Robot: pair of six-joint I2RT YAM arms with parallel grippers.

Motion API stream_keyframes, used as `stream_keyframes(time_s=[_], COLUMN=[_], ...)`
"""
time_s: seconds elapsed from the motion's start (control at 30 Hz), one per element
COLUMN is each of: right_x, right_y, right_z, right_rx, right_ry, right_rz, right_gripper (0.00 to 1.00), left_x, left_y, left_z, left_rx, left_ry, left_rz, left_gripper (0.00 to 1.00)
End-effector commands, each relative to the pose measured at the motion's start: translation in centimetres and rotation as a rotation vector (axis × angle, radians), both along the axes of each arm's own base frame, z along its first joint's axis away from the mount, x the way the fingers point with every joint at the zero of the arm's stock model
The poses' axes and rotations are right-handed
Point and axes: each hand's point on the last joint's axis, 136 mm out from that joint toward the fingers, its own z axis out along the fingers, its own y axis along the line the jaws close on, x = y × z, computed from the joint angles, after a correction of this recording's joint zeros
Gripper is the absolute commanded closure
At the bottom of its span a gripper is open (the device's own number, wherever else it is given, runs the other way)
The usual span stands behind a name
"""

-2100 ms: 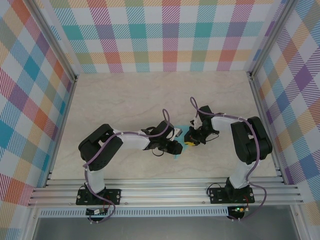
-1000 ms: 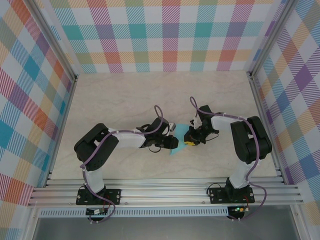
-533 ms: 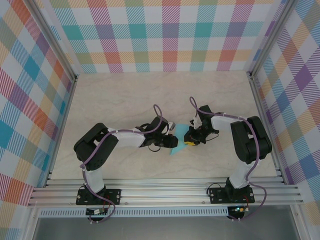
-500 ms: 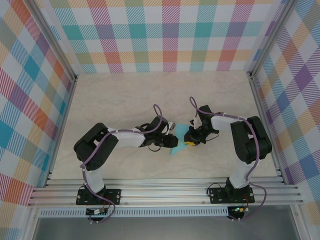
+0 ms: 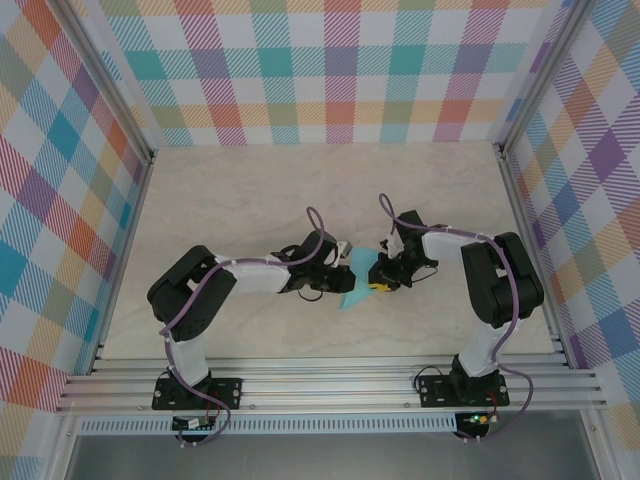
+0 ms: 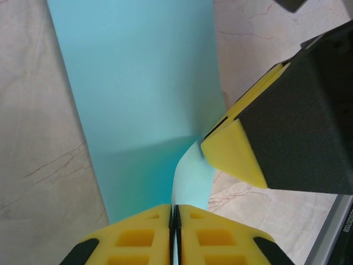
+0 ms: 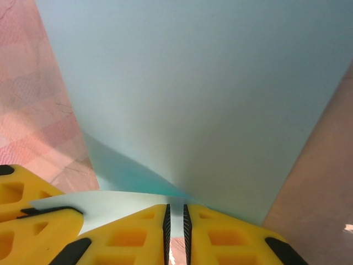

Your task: Fold a paper plane with a square sheet of paper (pick it up from the middle)

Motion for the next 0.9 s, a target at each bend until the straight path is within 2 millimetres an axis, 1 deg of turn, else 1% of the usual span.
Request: stream_keyframes(time_s=[0.0, 0.1, 0.23, 0.4, 0.57, 0.7, 0.87], right_x=[0.3, 0.4, 0.4, 0.3, -0.2, -0.7, -0.3], right_y=[-0.1, 0.1, 0.2, 0.1, 1.3, 1.9, 2.7], right_z=[0.9, 1.7, 2.9, 3.7, 4.5, 4.0, 3.5], right_rx=[-0.007, 0.008, 0.022, 0.027, 0.127, 0.142, 0.145], right_ry=[-0.023, -0.042, -0.065, -0.086, -0.079, -0.053, -0.047], right_rz=[0.009, 0.008, 0.000, -0.015, -0.005, 0.005, 0.013], right_gripper=[0.82, 0.80, 0.79, 0.78, 0.80, 0.81, 0.81], left_x=[0.8, 0.6, 0.5, 0.6, 0.7, 0.6, 0.4], left_y=[-0.3, -0.2, -0.1, 0.0, -0.2, -0.4, -0.4], left_z=[-0.2, -1.3, -2.0, -1.9, -1.6, -1.7, -1.9], left_rx=[-0.002, 0.015, 0.024, 0.029, 0.023, 0.015, 0.019], left_ry=[0.001, 0.019, 0.030, 0.024, 0.023, 0.030, 0.041], left_rz=[-0.007, -0.016, -0.015, -0.011, -0.011, -0.020, -0.028], left_gripper=[0.90, 0.91, 0.91, 0.91, 0.91, 0.91, 0.90])
